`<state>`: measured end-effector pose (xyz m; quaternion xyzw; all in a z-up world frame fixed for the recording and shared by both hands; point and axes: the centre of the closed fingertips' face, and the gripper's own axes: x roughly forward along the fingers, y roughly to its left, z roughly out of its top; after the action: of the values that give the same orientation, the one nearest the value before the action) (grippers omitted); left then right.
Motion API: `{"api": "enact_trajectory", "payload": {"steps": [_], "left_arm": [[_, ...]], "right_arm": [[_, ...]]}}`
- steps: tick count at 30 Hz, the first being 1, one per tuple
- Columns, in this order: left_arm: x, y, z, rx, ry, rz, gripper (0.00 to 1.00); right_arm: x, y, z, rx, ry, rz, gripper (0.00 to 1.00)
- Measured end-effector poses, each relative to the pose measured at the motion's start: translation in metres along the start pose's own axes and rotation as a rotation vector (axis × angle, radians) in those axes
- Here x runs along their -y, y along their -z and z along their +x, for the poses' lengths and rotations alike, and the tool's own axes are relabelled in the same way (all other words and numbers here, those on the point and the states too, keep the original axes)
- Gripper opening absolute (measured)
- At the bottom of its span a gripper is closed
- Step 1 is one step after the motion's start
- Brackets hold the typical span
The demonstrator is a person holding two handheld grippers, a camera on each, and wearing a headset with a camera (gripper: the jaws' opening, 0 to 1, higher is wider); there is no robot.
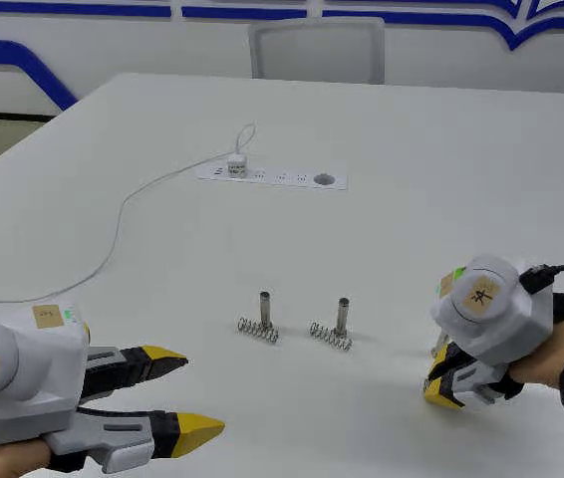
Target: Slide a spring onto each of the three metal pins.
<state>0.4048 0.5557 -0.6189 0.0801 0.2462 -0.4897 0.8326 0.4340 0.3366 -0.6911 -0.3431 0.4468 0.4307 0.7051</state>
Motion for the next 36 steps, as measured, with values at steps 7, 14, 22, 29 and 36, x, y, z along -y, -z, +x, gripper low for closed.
{"api": "enact_trajectory", "payload": {"steps": [7,14,22,29,36], "left_arm": [[0.000,-0.001,0.000,0.005,-0.001,0.001,0.52],[0.003,-0.001,0.001,-0.005,0.008,0.021,0.52],[0.008,-0.007,0.003,-0.017,0.030,0.063,0.52],[0.020,-0.032,0.007,0.001,0.069,0.122,0.52],[0.044,-0.058,0.028,0.016,0.150,0.199,0.52]], "right_arm": [[-0.002,-0.001,0.002,-0.097,-0.052,-0.080,0.13],[-0.002,0.001,0.002,-0.121,-0.081,-0.046,0.12],[0.000,-0.008,-0.012,0.018,-0.015,0.043,0.12],[0.002,-0.027,-0.031,0.176,0.027,0.125,0.12],[0.005,-0.049,-0.049,0.345,0.054,0.230,0.12]]}}
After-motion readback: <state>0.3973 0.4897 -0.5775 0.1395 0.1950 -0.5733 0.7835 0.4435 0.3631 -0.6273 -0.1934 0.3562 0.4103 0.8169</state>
